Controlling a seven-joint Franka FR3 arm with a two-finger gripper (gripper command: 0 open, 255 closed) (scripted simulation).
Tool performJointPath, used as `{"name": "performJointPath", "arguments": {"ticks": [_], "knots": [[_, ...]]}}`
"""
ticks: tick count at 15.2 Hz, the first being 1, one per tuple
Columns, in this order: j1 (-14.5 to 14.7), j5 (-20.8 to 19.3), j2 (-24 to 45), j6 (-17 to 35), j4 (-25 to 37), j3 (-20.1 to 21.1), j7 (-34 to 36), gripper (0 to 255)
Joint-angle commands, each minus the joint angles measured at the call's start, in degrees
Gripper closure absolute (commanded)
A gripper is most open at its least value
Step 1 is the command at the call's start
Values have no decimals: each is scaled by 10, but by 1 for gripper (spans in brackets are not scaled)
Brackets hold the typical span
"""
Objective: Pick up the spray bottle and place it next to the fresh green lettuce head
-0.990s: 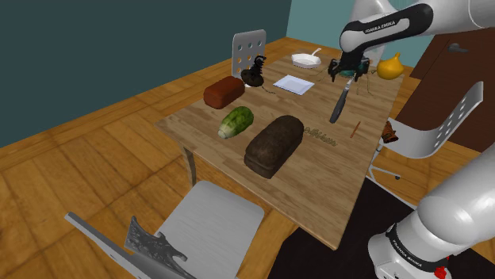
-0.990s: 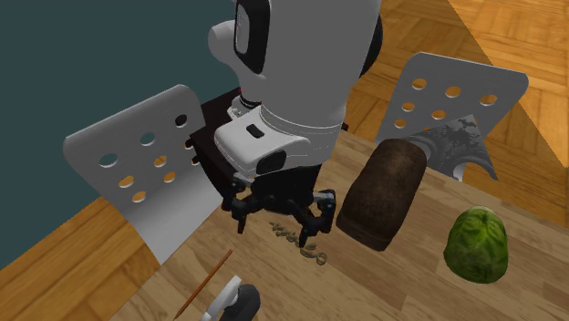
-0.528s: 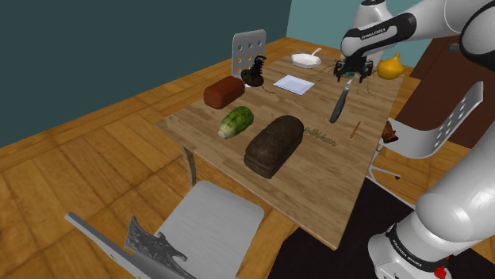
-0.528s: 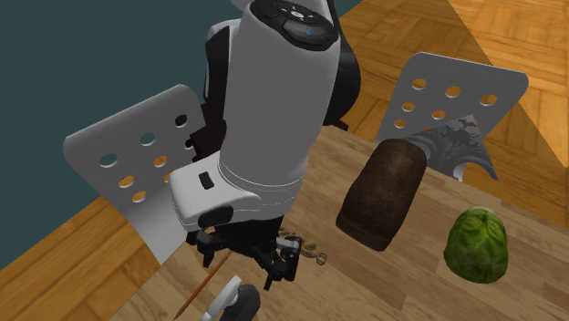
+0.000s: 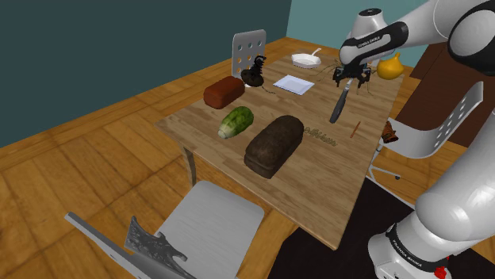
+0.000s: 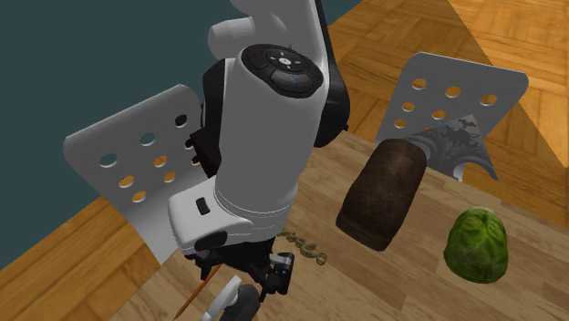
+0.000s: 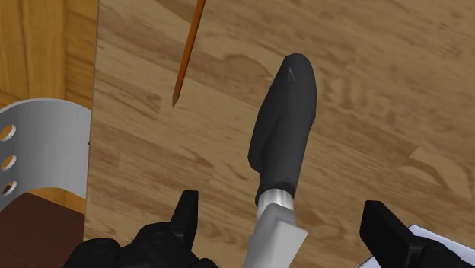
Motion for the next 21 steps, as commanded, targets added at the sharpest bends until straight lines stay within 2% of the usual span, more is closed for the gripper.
{"name": "performJointPath", "arguments": {"ticks": [1, 5, 6, 15, 21], "knots": [[0, 0, 1, 1, 0, 0, 0, 0], [0, 0, 1, 1, 0, 0, 0, 0], [0, 0, 1, 1, 0, 0, 0, 255], [0, 0, 1, 1, 0, 0, 0, 255], [1, 4, -16, -39, 24, 1, -10, 255]]}}
